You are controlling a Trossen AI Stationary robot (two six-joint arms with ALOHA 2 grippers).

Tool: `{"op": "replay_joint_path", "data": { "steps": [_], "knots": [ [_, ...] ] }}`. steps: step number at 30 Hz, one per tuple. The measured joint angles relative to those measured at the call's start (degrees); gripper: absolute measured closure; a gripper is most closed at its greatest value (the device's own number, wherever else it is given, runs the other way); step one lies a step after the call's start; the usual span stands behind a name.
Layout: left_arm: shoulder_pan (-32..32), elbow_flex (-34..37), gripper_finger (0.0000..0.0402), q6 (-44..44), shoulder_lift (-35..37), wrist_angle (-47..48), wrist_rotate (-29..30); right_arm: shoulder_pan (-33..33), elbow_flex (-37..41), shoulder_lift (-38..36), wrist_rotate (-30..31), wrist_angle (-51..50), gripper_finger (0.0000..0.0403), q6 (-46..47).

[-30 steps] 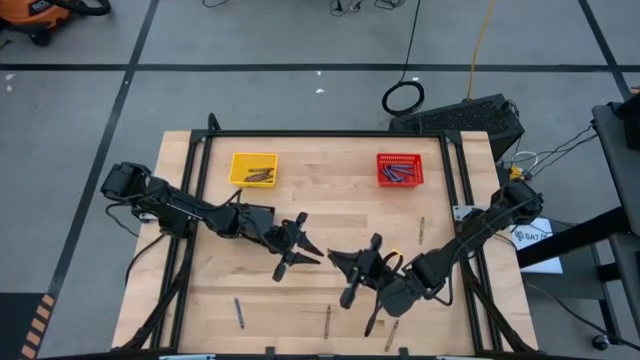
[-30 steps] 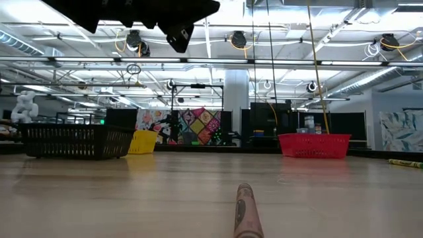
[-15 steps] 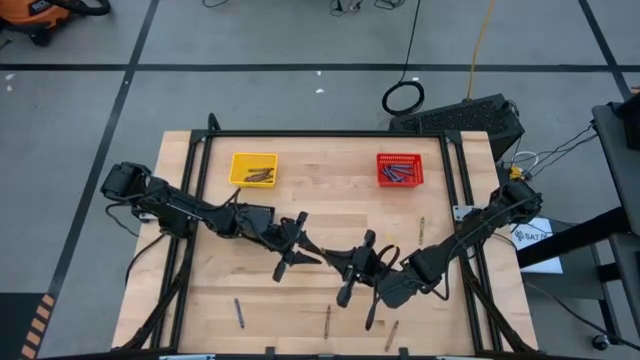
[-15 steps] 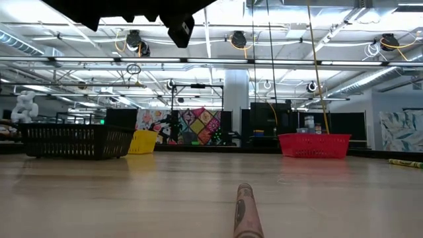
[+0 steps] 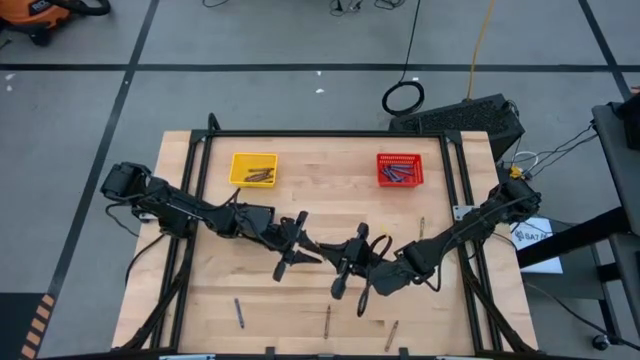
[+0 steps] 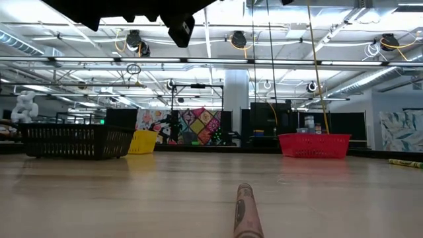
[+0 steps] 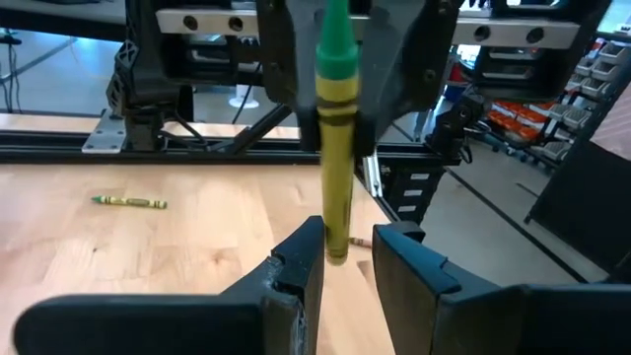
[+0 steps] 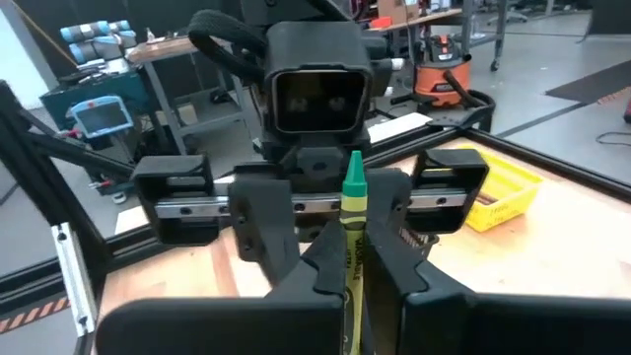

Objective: Sort crayons
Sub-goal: Put the green crayon into the black bin

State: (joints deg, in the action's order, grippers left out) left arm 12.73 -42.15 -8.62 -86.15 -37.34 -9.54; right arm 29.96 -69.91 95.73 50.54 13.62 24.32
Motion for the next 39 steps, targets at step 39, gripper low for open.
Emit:
{"op": "replay_joint_path", "data": {
  "steps": [39],
  "knots": [
    [-1.7,-0.2,0.0386,2.0,0.0,-0.6,-2.1,-2.2,0.0,1.4,-4.5,1.1,0.0387,0.4]
  ]
}}
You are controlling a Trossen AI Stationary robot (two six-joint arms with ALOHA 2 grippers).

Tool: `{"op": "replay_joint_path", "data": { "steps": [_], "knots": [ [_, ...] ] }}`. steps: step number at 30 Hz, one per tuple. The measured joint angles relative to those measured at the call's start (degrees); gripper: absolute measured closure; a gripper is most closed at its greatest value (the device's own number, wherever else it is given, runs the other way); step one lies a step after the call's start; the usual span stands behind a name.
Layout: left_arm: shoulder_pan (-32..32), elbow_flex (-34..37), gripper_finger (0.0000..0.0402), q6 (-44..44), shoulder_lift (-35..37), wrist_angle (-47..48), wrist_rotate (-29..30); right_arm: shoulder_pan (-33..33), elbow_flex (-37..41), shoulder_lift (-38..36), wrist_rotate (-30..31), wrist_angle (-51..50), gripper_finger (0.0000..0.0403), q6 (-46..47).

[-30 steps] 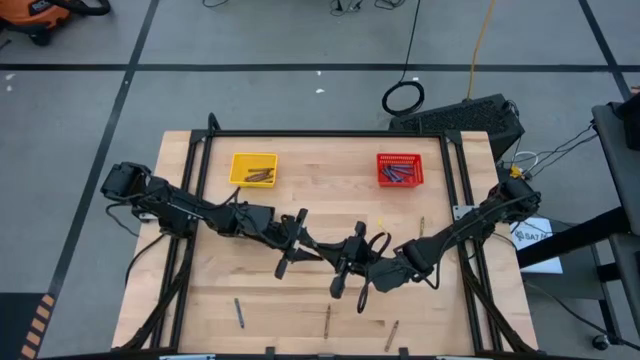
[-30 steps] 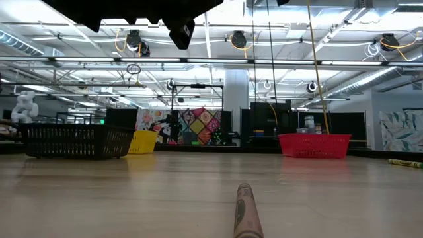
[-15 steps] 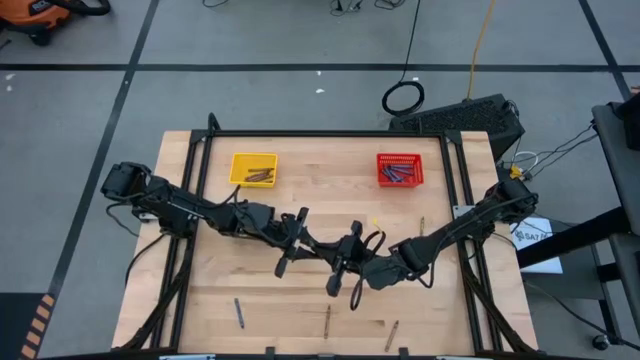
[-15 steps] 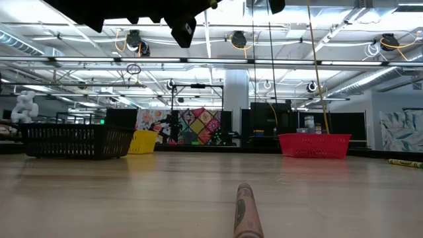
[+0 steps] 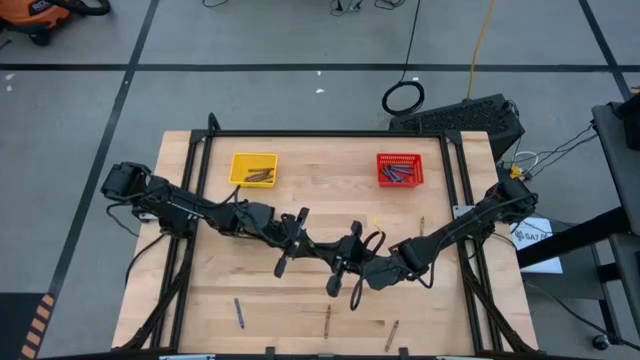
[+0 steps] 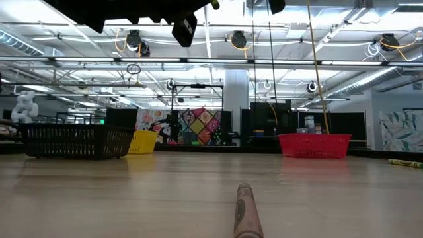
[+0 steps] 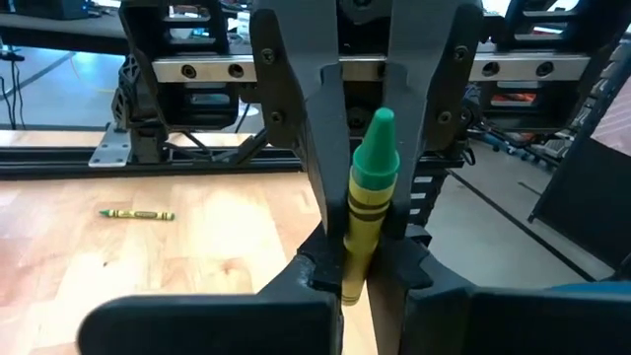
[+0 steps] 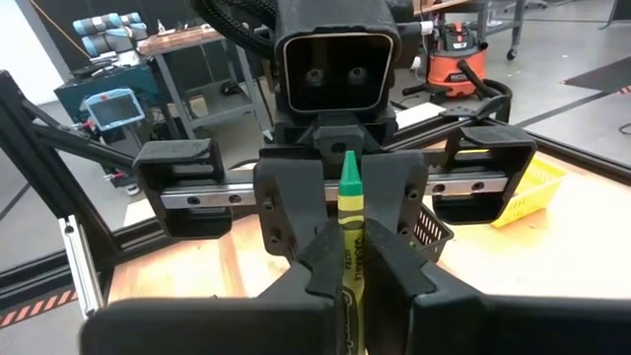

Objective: Sort crayons
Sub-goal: Put the green crayon into the black bin

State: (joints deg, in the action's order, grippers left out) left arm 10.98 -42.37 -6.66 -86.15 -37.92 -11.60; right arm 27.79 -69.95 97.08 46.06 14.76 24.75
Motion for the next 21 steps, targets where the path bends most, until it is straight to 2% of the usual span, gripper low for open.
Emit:
{"op": "replay_joint_path", "data": {
  "steps": [8,11,21],
  "knots": [
    [-0.1,0.0,0.0387,1.6,0.0,2.6,-0.1,0.0,0.0,-0.1,0.2,0.0,0.0351,0.1],
    [-0.1,0.0,0.0387,4.2,0.1,7.6,1.0,0.4,0.0,-0.1,0.3,-0.1,0.0339,0.1],
    [-2.0,0.0,0.0387,4.4,1.0,24.7,1.7,1.9,0.0,-0.1,0.3,-4.0,0.0330,1.4]
  ]
}}
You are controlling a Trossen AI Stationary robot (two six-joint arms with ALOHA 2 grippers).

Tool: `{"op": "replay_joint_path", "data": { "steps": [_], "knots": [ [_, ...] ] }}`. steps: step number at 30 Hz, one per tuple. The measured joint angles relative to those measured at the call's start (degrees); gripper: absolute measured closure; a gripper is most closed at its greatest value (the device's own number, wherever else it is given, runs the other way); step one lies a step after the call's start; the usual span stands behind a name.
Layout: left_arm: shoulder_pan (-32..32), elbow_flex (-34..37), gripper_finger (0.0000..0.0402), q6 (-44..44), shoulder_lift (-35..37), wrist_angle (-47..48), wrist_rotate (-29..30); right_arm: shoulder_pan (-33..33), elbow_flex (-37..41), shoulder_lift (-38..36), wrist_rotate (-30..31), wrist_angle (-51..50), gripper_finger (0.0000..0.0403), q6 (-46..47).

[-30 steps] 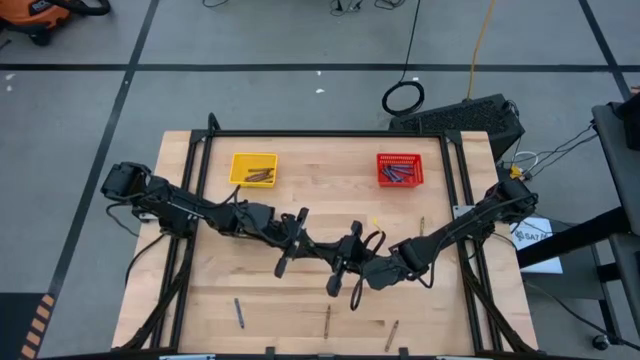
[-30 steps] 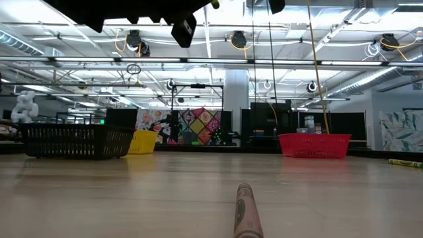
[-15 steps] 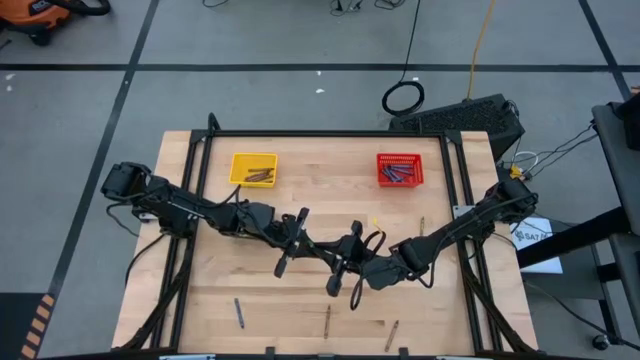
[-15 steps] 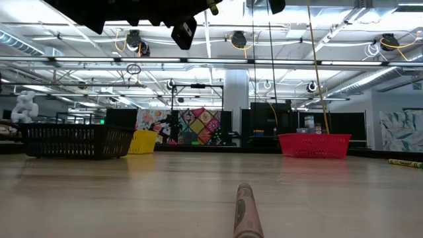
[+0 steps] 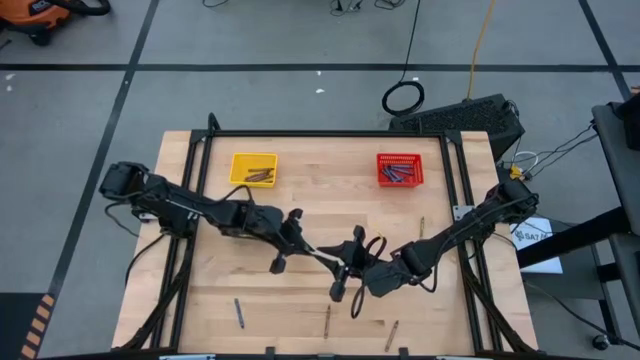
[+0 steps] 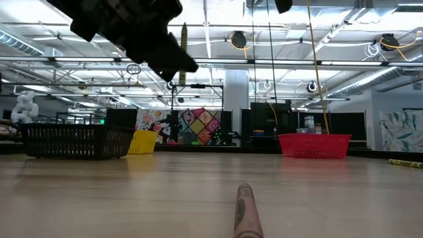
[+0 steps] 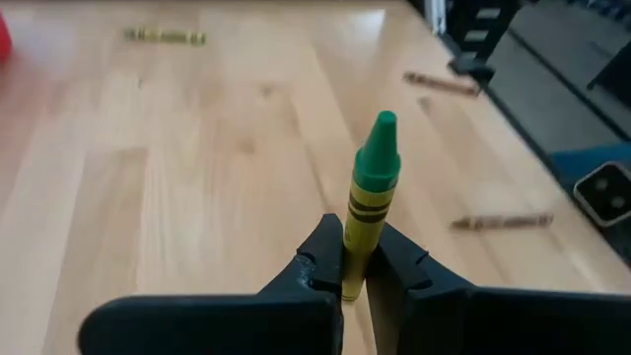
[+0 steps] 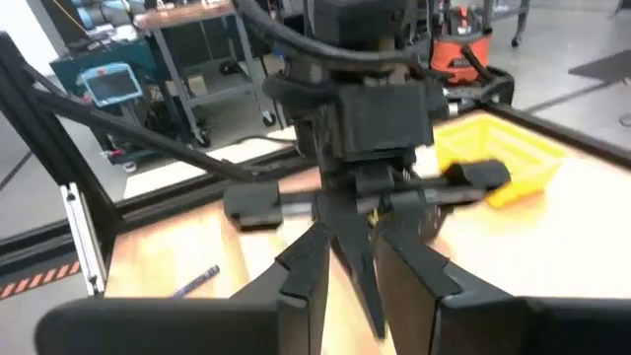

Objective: Sort crayons
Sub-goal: Put the green crayon into the black bin

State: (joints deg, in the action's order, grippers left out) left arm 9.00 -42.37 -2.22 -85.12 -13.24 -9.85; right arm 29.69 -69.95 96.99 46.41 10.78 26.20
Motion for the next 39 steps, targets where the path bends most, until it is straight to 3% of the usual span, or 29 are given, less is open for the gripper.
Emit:
{"op": "replay_joint_path", "data": {
  "steps": [10,20,32,39],
  "knots": [
    [-2.2,0.0,0.0387,2.8,11.1,23.7,0.2,0.1,0.0,0.0,0.0,-12.7,0.0330,12.0],
    [-5.2,0.0,0.0388,4.3,17.9,46.9,0.6,0.0,0.0,0.0,0.3,-12.9,0.0330,12.2],
    [-7.7,0.0,0.0388,7.8,17.8,60.0,3.9,0.0,0.0,0.0,0.3,-12.7,0.0330,12.6],
    [-9.6,1.2,0.0388,9.2,17.8,60.8,4.1,0.0,0.0,0.0,0.2,-12.7,0.0330,12.6]
  ]
}}
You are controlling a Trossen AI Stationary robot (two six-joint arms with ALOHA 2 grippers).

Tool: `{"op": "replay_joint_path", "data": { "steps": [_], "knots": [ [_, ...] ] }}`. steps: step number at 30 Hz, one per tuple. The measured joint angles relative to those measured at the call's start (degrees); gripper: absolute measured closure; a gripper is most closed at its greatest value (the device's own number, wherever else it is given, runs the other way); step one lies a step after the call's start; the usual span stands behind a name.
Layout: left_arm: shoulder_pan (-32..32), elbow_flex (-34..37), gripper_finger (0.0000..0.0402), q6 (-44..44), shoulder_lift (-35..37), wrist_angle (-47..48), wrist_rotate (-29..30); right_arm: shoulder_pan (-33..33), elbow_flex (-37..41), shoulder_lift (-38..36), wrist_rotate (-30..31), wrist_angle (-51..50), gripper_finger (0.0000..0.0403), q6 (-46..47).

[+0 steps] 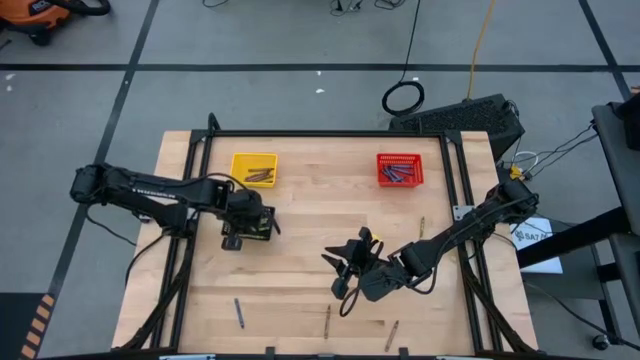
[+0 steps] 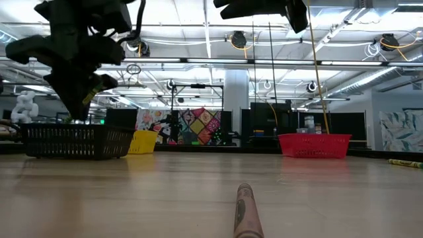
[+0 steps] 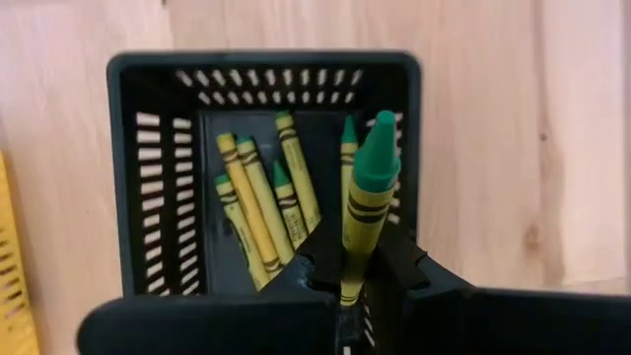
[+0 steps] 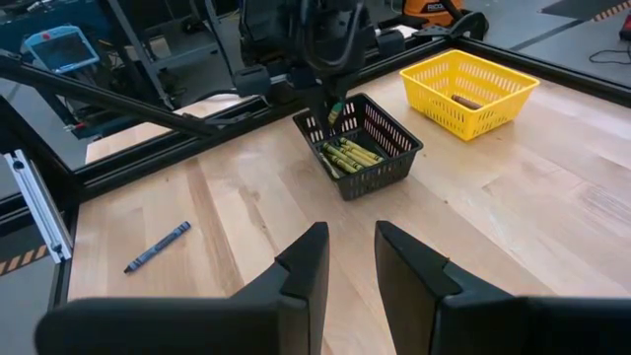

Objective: Sort crayons
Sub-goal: Put the green crayon into the black bin, then put the brown crayon into the yellow bin

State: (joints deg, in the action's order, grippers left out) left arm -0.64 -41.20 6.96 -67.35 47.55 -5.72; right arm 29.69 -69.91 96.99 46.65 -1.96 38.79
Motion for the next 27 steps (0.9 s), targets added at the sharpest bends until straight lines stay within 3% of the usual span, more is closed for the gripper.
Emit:
{"op": "replay_joint_path", "data": {
  "steps": [11,24,27],
  "knots": [
    [-1.7,0.3,0.0354,0.0,-0.5,-0.5,1.7,0.0,0.0,0.0,-0.2,0.0,0.0330,-0.1],
    [-1.5,0.3,0.0349,-3.6,-0.5,-1.5,1.6,0.0,0.0,0.0,-0.6,-0.1,0.0330,0.2],
    [-1.5,-0.6,0.0349,-5.9,-0.5,-1.8,1.3,0.0,0.0,0.0,-4.6,-0.2,0.0330,1.8]
  ]
}}
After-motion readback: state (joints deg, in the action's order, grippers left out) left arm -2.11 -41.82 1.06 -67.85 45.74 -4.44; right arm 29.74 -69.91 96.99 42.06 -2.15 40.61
